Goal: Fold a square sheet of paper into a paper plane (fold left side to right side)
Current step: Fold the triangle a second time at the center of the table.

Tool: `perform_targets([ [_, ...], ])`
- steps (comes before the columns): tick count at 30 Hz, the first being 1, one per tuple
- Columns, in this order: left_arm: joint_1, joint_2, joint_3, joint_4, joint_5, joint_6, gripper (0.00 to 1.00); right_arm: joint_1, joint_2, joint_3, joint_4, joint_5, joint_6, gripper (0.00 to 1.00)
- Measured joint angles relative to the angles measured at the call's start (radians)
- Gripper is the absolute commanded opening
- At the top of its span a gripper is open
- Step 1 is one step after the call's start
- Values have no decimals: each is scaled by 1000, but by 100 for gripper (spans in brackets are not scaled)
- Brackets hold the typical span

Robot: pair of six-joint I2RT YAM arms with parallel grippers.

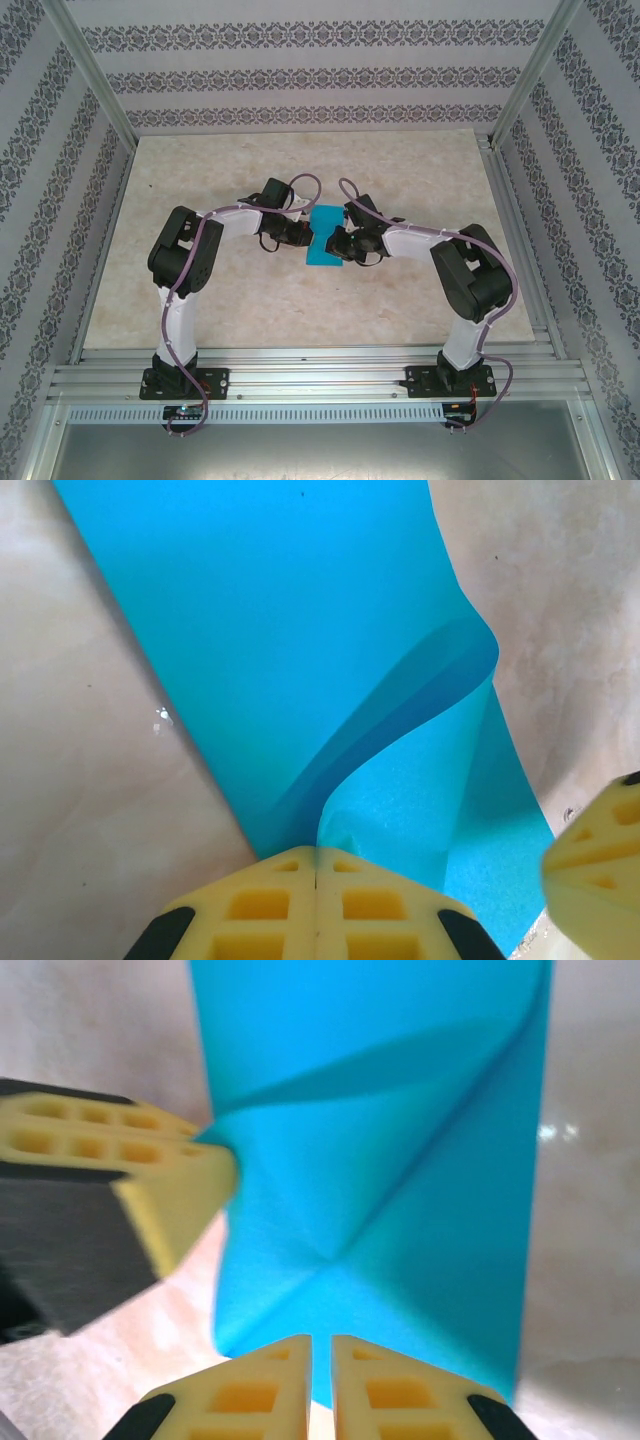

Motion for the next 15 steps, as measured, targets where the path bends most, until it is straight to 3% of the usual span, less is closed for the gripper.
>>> perform_targets([
  [15, -6, 4, 13, -15, -7, 5, 3, 0, 133, 108, 53, -4, 16, 13],
])
